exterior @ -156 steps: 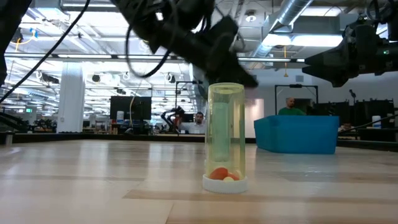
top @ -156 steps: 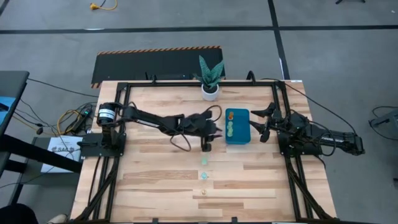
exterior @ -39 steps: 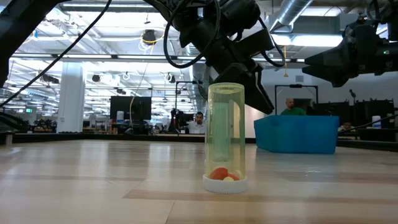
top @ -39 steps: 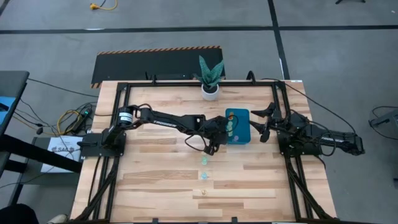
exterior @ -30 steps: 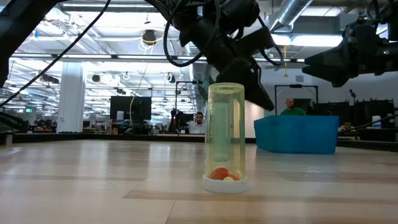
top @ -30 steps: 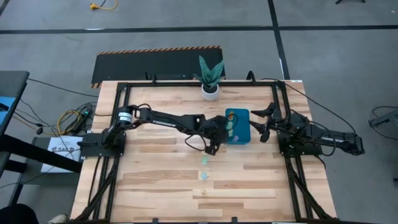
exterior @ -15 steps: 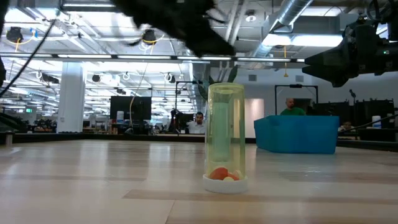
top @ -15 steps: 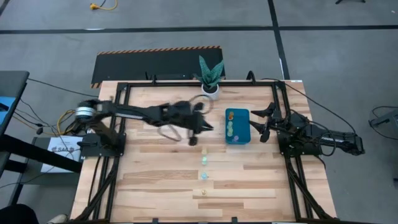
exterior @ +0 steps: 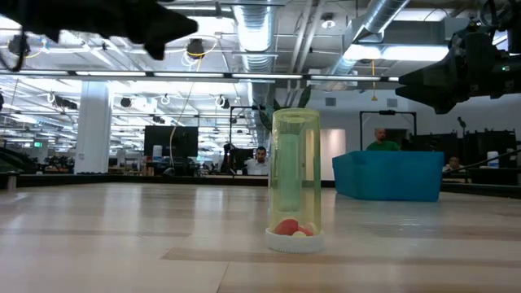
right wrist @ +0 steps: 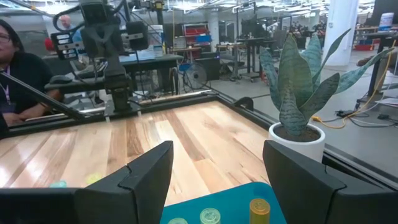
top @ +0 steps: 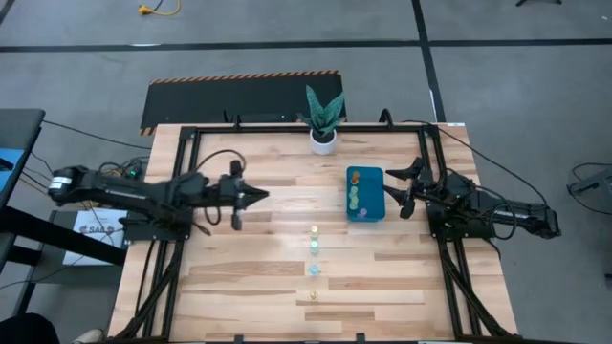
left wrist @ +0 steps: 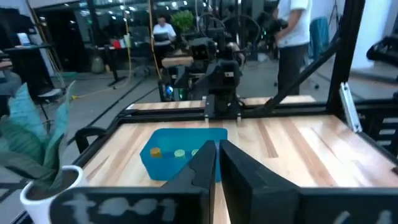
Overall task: Pick and place pill bottles into a basket
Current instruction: Move the blue bin to the center of the table
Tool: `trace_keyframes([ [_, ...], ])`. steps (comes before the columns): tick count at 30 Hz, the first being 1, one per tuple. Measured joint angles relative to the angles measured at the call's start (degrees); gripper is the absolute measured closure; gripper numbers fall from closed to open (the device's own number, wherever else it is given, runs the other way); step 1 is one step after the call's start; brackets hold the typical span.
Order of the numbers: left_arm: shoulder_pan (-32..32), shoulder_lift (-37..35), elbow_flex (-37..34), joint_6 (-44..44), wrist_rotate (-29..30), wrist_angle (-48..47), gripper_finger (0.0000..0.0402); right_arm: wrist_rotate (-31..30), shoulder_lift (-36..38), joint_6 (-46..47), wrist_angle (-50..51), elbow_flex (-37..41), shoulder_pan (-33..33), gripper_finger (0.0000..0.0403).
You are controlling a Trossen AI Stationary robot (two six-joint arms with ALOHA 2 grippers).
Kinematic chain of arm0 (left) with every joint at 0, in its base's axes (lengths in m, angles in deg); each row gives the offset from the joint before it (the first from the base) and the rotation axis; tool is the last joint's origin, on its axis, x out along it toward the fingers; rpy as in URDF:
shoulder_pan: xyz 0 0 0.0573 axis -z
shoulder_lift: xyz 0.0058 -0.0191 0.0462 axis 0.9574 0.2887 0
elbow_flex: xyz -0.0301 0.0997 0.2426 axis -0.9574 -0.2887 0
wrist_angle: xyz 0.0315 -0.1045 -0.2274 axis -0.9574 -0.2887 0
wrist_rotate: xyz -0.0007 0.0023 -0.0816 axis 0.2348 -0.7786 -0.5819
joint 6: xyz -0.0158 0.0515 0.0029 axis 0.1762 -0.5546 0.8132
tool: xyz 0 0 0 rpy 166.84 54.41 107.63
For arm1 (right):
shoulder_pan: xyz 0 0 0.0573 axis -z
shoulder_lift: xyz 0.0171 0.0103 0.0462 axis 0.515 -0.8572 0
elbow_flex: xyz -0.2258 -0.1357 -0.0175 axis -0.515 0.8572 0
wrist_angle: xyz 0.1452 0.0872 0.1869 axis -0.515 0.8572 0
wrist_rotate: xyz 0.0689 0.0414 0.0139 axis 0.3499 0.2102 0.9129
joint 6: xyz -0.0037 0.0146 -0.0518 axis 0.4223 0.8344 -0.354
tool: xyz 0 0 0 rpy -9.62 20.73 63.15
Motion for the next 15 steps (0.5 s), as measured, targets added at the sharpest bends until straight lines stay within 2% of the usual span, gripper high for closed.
trace_keyframes([
  [7,3.2,-9.3,-9.0,1.7,3.1,2.9,0.0393,0.0,0.0,0.0,0.0,0.0,0.0,0.0159],
  [15,6.1,-12.5,-18.0,2.0,4.4,15.5,0.0393,0.0,0.0,0.0,0.0,0.0,0.0,0.0159],
])
